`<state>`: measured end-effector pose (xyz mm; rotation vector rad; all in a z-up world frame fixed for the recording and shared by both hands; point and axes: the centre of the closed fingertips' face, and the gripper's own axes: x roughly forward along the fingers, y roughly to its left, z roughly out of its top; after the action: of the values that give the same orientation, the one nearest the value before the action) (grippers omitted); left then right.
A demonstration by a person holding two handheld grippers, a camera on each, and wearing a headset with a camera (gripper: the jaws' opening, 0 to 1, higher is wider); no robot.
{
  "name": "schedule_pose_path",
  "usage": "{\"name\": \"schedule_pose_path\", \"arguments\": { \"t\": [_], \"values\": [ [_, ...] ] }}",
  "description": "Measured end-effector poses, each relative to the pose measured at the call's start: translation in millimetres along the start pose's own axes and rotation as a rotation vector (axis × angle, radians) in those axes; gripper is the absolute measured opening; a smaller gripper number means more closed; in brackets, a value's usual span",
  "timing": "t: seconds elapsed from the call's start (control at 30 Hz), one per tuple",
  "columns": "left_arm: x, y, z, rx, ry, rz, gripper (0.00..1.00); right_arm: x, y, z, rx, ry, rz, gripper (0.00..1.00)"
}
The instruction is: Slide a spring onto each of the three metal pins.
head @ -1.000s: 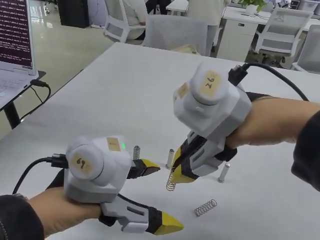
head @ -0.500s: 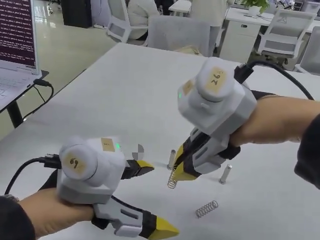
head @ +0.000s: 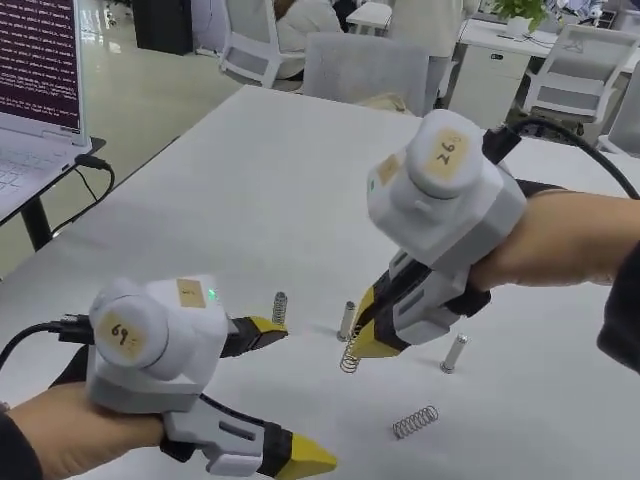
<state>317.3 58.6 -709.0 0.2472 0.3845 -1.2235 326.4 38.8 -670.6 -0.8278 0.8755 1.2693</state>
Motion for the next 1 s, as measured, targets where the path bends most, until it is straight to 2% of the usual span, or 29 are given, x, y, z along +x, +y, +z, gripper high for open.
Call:
{"name": "schedule_pose_path", "arguments": {
  "t": [0.6,1.0],
  "values": [
    [-24.7,14.5,-16.6,-0.041,-0.008,0.091,0.79,3.6,-12.0,-2.6,0.003,0.004,0.004,0.08],
    [-37.0,20.0,-22.3,-0.057,-0.019,0.137,0.79,-0.2,-22.9,-6.3,0.023,0.001,-0.009,0.08]
  ]
}}
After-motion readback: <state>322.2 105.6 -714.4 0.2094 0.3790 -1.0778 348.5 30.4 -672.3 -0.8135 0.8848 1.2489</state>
